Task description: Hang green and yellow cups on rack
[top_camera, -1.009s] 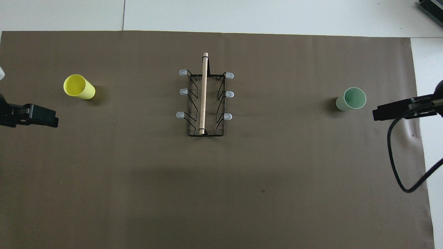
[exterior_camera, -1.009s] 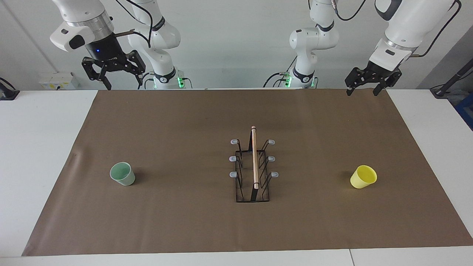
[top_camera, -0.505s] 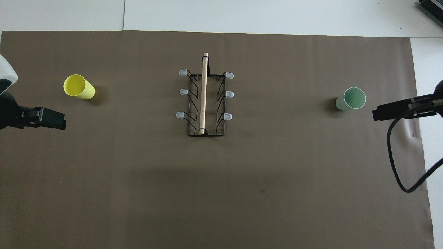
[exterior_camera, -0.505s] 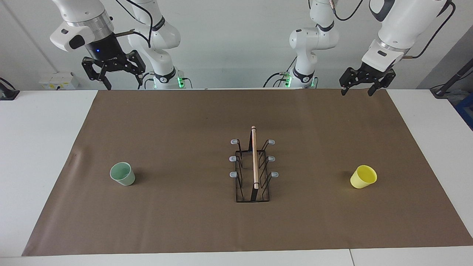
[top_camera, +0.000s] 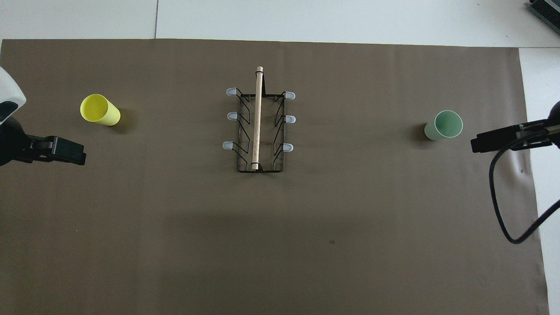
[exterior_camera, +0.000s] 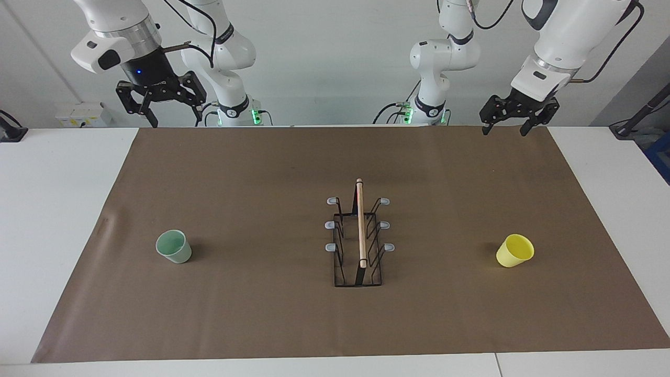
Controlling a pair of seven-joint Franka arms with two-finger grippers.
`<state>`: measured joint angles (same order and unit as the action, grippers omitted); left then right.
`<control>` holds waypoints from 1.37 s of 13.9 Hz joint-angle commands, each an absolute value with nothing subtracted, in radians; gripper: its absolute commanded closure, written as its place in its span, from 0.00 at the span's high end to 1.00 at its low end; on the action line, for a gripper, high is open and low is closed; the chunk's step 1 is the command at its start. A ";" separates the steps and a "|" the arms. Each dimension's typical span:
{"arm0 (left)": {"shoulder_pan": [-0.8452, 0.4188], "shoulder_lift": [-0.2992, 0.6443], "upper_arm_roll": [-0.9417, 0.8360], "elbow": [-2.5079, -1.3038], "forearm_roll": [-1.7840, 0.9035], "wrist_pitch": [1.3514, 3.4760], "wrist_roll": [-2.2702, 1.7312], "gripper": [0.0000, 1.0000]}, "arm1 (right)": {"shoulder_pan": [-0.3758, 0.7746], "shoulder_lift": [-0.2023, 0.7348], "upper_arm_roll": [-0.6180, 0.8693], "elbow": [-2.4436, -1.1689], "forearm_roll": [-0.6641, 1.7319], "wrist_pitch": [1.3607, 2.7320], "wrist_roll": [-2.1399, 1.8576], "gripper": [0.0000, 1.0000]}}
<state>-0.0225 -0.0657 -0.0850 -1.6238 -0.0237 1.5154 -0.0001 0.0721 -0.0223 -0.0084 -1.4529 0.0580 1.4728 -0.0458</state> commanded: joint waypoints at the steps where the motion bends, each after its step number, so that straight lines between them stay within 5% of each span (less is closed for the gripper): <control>1: -0.037 -0.095 -0.075 -1.658 -0.018 1.531 0.012 1.00 | 0.063 -0.038 -0.008 -1.466 0.061 1.462 -0.058 1.00; 11: -0.055 -0.101 -0.075 -1.678 -0.018 1.546 0.005 1.00 | 0.058 -0.075 0.005 -1.580 0.084 1.581 -0.158 1.00; 19: -0.078 -0.107 -0.066 -1.683 -0.018 1.537 0.000 1.00 | 0.162 0.074 0.008 -1.643 -0.187 1.706 -0.263 1.00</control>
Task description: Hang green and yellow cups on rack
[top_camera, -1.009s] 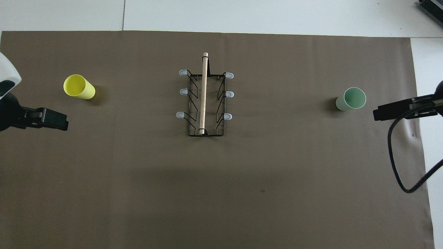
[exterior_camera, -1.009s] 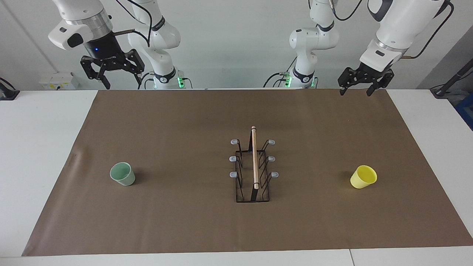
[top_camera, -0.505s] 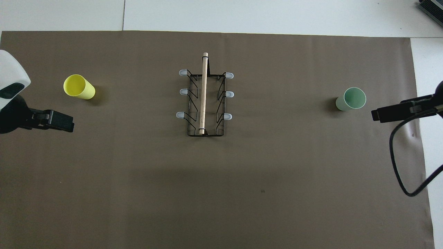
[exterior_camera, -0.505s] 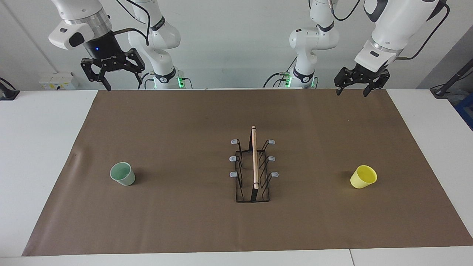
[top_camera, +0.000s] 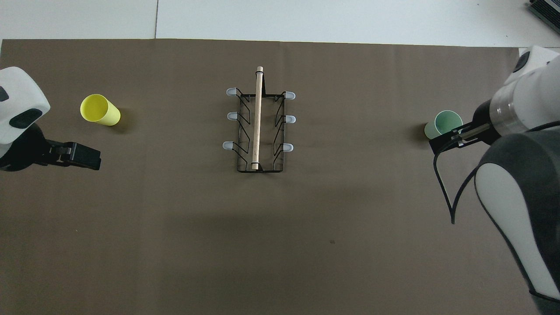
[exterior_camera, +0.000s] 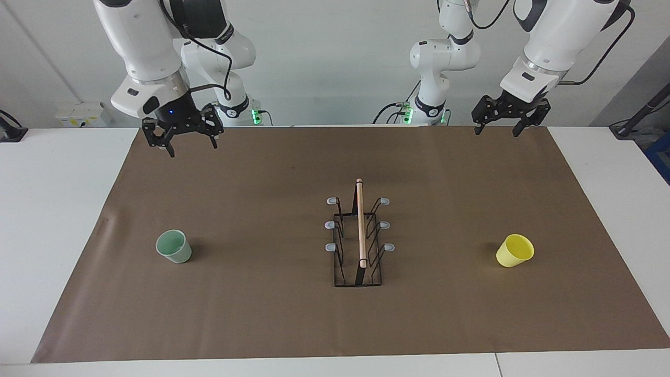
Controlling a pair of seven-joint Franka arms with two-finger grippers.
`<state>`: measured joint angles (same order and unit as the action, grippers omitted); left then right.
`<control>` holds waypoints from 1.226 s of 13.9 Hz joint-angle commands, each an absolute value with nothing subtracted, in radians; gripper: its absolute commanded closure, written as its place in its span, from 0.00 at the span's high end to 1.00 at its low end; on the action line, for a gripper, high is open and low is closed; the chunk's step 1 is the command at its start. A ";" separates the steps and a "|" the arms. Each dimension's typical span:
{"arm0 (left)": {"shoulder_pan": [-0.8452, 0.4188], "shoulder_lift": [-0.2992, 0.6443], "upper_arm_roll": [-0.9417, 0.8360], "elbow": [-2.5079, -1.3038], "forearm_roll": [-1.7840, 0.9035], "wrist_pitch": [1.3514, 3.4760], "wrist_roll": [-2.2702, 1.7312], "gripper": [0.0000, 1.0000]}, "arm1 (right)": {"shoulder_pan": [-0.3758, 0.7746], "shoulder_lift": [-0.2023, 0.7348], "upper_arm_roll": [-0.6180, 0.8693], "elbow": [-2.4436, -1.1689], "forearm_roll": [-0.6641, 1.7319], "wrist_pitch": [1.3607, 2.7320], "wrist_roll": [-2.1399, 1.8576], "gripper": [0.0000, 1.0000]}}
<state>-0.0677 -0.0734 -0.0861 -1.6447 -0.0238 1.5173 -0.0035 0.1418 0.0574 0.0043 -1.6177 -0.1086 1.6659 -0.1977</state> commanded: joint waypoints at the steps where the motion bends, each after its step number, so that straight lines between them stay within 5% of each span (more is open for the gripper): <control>1: -0.078 -0.103 -0.064 -1.680 -0.018 1.548 0.017 1.00 | 0.179 0.092 0.006 -1.644 -0.224 1.709 -0.322 1.00; 6: -0.095 -0.026 -0.067 -1.637 0.032 1.580 0.028 1.00 | 0.251 0.189 0.008 -1.718 -0.475 1.796 -0.561 1.00; 12: -0.092 0.260 -0.064 -1.403 0.063 1.583 0.026 1.00 | 0.314 0.219 0.008 -1.861 -0.686 1.913 -0.597 1.00; 17: 0.118 0.389 -0.041 -1.379 -0.228 1.612 -0.305 1.00 | 0.273 0.218 0.006 -1.899 -0.811 1.989 -0.958 1.00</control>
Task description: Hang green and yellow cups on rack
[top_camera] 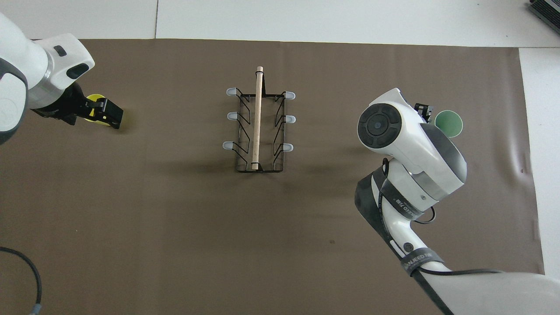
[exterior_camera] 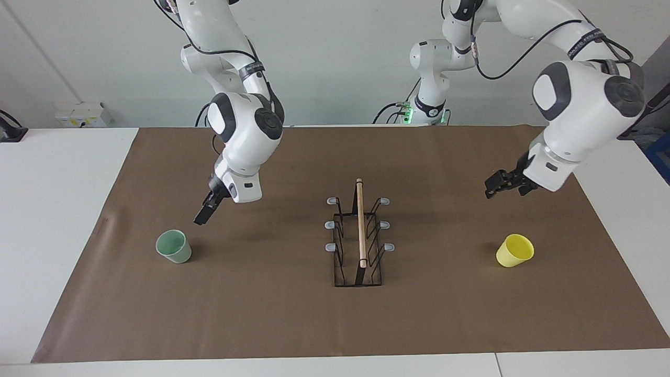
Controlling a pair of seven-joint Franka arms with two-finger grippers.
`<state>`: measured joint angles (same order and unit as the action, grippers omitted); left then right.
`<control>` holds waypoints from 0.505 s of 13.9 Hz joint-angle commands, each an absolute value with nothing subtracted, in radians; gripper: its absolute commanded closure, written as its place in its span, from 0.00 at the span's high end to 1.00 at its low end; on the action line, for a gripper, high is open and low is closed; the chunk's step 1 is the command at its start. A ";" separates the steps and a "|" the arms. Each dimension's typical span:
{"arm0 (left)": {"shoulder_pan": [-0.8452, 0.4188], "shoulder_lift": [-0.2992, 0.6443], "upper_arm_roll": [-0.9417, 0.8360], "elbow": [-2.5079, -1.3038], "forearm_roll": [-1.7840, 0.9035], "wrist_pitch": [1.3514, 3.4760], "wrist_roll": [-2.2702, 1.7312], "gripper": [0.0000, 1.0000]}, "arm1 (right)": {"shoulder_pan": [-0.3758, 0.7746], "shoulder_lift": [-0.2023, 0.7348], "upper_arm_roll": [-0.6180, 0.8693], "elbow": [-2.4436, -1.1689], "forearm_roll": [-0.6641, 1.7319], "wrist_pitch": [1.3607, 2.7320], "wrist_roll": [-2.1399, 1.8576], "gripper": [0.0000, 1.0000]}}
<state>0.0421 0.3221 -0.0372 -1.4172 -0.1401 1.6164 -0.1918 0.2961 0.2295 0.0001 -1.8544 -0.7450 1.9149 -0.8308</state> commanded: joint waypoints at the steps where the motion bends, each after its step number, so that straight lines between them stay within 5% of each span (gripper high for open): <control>1: 0.138 0.399 -0.038 -1.385 -0.250 1.592 -0.317 1.00 | 0.275 0.219 0.006 -1.910 -0.840 2.009 -0.962 1.00; 7: 0.270 0.505 -0.037 -1.400 -0.509 1.584 -0.691 1.00 | 0.350 0.357 0.006 -1.913 -1.009 2.000 -0.960 1.00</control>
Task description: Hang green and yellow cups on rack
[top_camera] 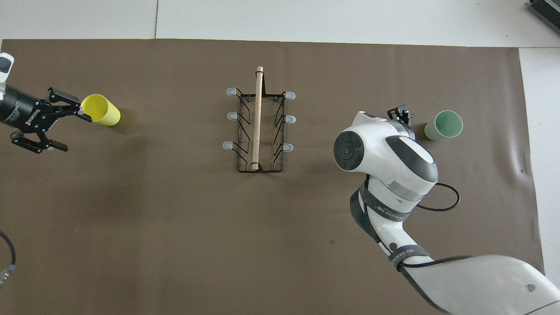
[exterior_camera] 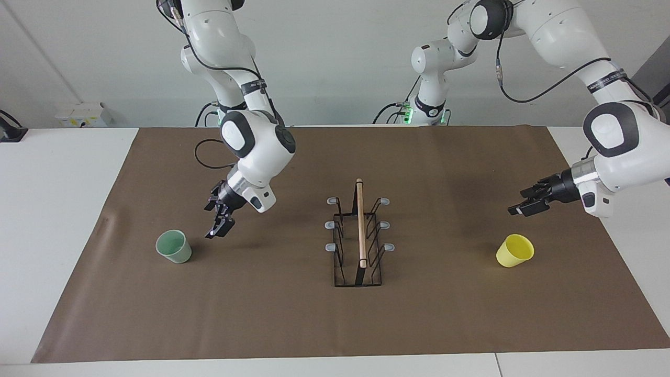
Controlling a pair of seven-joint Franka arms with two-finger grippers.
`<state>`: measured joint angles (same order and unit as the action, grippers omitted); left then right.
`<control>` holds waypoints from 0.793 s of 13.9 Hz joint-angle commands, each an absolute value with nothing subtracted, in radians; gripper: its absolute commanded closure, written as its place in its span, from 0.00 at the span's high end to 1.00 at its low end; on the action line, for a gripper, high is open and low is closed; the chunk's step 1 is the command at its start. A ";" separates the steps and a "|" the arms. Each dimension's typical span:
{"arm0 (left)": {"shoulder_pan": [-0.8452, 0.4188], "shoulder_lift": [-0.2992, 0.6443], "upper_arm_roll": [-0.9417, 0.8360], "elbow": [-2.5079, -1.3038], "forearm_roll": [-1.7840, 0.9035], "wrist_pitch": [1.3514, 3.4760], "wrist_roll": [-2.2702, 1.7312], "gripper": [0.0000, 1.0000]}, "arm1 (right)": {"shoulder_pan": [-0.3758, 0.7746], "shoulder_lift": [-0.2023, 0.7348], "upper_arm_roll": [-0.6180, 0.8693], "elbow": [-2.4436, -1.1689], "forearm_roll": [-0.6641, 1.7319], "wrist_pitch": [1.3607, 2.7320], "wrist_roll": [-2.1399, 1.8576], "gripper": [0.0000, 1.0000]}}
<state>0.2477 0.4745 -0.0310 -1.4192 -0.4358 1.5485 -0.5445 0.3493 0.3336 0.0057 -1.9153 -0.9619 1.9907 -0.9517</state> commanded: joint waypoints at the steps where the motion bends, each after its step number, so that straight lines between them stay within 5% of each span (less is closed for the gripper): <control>1: 0.273 0.508 -0.037 -1.407 -0.529 1.615 -0.757 1.00 | 0.350 0.363 0.006 -1.913 -1.015 2.006 -0.959 1.00; 11: 0.429 0.586 -0.040 -1.506 -0.872 1.827 -1.141 1.00 | 0.259 0.411 0.006 -2.019 -1.242 2.146 -0.750 1.00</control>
